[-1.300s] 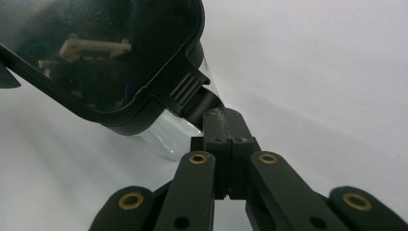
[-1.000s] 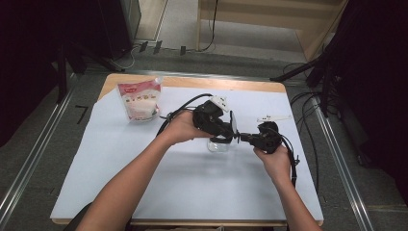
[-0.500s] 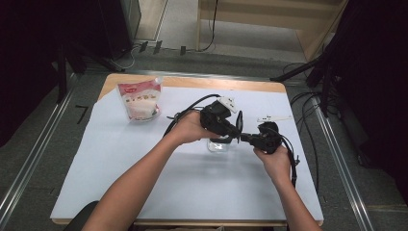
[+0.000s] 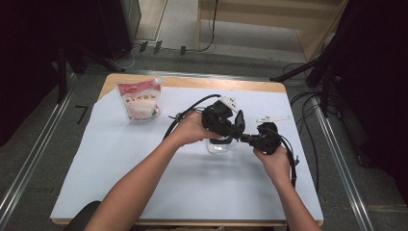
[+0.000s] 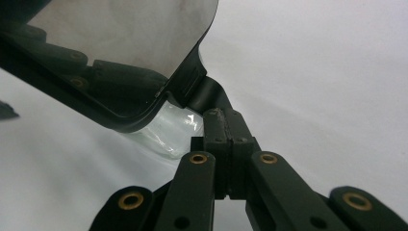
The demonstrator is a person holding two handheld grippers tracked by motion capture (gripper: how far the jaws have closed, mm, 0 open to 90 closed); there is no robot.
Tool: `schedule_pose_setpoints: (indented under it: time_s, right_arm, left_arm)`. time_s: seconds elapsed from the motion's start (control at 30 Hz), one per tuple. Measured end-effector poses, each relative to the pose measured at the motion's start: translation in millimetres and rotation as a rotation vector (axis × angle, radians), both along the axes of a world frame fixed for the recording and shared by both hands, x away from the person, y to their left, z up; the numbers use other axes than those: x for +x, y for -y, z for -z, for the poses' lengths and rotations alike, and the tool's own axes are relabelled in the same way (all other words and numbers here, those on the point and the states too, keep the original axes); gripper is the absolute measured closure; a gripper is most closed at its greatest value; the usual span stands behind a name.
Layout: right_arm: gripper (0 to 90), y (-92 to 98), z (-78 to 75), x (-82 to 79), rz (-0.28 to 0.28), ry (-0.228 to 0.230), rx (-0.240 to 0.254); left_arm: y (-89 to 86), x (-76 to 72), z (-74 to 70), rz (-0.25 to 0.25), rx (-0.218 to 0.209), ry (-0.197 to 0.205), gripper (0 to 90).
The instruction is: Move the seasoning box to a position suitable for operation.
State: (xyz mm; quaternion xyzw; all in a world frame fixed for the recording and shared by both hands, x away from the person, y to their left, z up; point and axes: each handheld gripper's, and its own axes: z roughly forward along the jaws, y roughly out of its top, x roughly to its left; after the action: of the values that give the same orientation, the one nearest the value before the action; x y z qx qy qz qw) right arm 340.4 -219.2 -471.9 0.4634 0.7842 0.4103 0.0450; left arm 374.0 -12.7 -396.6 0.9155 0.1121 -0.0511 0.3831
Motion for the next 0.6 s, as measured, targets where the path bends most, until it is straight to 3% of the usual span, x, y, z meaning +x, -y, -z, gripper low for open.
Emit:
schedule_pose_setpoints:
  time_s: [0.17,0.27,0.37,0.47,0.5,0.6]
  right_arm:
    - [89.3,1.9,-0.8,-0.5,-0.005,0.011,0.002]
    - [83.0,4.8,-2.8,-2.1,-0.002,0.019,0.001]
    - [79.5,8.1,-4.9,-6.5,0.000,0.020,-0.007]
    - [74.9,13.0,-7.2,-13.7,0.004,0.020,0.008]
    - [74.4,14.2,-8.6,-16.1,0.006,0.017,0.009]
    - [70.1,16.9,-13.0,-25.0,0.002,0.039,0.014]
  left_arm:
    - [-11.6,0.9,-0.6,-0.032,0.000,-0.016,72.9]
    - [-20.7,-2.8,-0.3,-0.029,0.001,-0.064,66.9]
    - [-34.2,-10.5,0.2,-0.031,-0.022,-0.070,66.0]
    - [-46.2,-17.0,1.3,-0.052,-0.017,-0.055,61.7]
    - [-52.0,-19.4,2.3,-0.067,-0.022,-0.069,61.3]
    - [-62.9,-20.1,4.2,-0.109,-0.025,-0.160,54.8]
